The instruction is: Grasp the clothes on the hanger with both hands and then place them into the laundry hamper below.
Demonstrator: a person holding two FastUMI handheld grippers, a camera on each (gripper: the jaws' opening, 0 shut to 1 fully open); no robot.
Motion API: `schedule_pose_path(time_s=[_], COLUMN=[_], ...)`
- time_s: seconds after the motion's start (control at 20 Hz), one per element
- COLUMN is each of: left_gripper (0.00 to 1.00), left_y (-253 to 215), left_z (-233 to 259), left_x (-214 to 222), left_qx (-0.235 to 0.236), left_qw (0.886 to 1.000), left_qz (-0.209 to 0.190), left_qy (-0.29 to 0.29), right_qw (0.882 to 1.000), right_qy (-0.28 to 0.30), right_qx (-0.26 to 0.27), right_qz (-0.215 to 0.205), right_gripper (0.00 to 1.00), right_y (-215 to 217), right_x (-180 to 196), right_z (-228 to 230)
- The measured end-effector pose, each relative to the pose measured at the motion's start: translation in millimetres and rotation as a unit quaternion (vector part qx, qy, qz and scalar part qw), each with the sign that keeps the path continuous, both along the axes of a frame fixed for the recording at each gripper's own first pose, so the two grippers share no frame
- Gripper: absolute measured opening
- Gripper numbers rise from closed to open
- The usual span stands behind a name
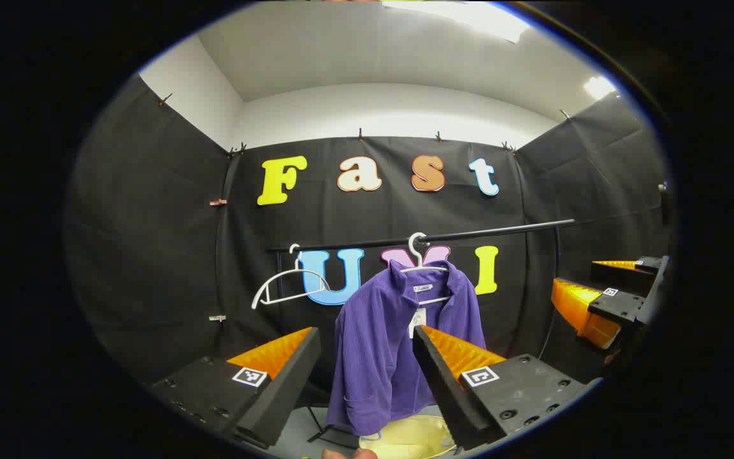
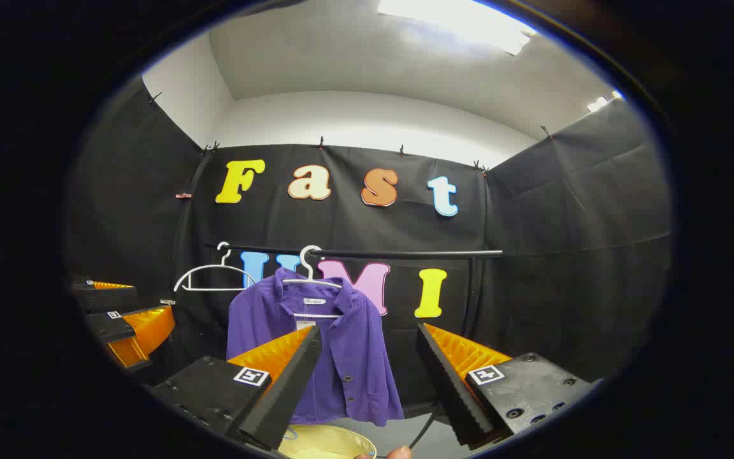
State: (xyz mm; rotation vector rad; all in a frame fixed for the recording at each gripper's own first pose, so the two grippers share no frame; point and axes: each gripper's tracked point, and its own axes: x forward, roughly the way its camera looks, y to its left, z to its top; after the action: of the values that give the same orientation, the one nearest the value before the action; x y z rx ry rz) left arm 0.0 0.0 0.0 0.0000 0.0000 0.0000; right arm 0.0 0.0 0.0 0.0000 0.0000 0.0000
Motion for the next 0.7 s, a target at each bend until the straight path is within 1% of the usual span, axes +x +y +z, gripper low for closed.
schedule_pose_path(time_s=[0.05, 0.15, 0.25, 0.3, 0.35, 0.5, 0.55, 0.7], left_gripper=[0.94, 0.94, 0.95, 0.95, 0.94, 0.94, 0.94, 0.95], left_y=[-1, -1, -1, -1, -2, 0, -1, -2], left_z=[-1, -3, -2, -2, -3, -6, -8, -11], left_x=[1, 4, 4, 5, 6, 9, 10, 12], left_qx=[-0.001, -0.006, -0.008, -0.009, -0.009, -0.009, -0.011, -0.018], left_qw=[1.000, 1.000, 1.000, 1.000, 1.000, 1.000, 1.000, 1.000], left_qz=[-0.001, -0.002, -0.001, -0.002, -0.002, 0.001, 0.001, 0.002], left_qy=[0.001, 0.003, 0.003, 0.003, 0.004, 0.005, 0.007, 0.017], right_qw=[1.000, 1.000, 1.000, 1.000, 1.000, 1.000, 1.000, 1.000], right_qy=[0.001, 0.002, 0.006, 0.009, 0.010, 0.012, 0.012, 0.014], right_qx=[0.000, -0.001, -0.002, 0.000, 0.001, 0.004, 0.007, 0.013], right_qz=[-0.001, -0.002, -0.002, -0.002, -0.001, -0.003, -0.001, 0.004], right_gripper=[0.97, 0.99, 0.97, 0.99, 0.97, 0.97, 0.96, 0.97], right_y=[-1, -2, -2, -1, 0, -1, 0, 4], right_x=[-1, -2, -2, -2, -2, 4, 6, 12], right_z=[0, -2, -6, -8, -9, -12, -12, -18])
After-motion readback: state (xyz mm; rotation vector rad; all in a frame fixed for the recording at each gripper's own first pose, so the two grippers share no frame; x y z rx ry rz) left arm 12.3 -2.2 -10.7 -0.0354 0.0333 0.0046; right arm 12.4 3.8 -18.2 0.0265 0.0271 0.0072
